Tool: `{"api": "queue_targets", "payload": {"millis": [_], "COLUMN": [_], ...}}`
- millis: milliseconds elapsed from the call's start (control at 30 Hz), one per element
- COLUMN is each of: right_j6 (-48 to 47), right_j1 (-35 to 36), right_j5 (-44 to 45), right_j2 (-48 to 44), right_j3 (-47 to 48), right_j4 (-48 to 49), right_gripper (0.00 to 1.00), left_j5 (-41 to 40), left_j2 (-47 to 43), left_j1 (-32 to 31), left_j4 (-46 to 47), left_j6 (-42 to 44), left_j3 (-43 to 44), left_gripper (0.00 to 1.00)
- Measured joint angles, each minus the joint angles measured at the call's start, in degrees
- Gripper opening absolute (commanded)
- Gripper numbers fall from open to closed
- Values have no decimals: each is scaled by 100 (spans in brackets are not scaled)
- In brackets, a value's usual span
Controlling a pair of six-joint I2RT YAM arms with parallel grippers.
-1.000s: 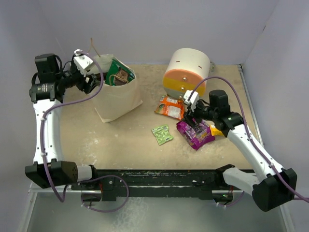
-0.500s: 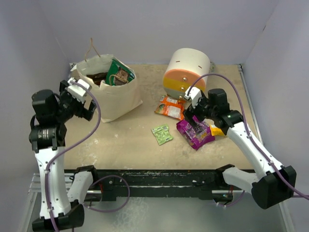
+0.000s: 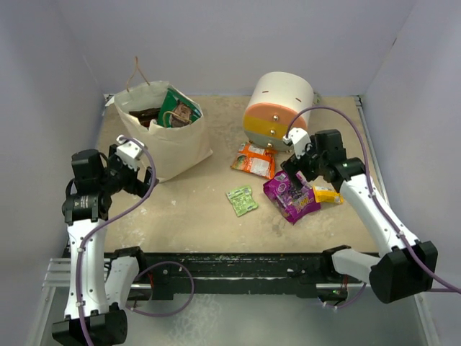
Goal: Place the snacks into the paper bag
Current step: Pick up the snack from the center of the board.
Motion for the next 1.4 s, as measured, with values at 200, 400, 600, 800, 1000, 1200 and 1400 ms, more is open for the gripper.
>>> {"api": "queue_targets", "payload": {"millis": [200,400,600,800,1000,1200,1400], "right_j6": [-184,-426,-505,-774,-1818,-3021,-3794], "right_j1": [-409,-767,-1167,-1558,-1941,-1985,-1985], "right_j5": [-48,-133,-131,-129,-83,57,37], "right_j2": [693,1154,1303,1569,1644,1611,1786], "right_j3": [452,855,855,841,789,348,-7], "right_j4": [-463,-1054,-1263,-1532,-1976,-1965,-1622], "right_gripper": [99,98,95,91,94,95,94], "left_j5": [37,111,103,87,114,157,142], "left_j2": [184,122,-219,-339,-234,7,223], "left_j1": [0,0,0,0,0,0,0], "left_j4": [4,28,63,90,92,157,227], "left_j6": [116,166,129,197,236,227,192], "left_j3": [-2,-166,-238,-245,-245,-245,-245], "left_gripper": [99,99,99,99,99,99,99]}}
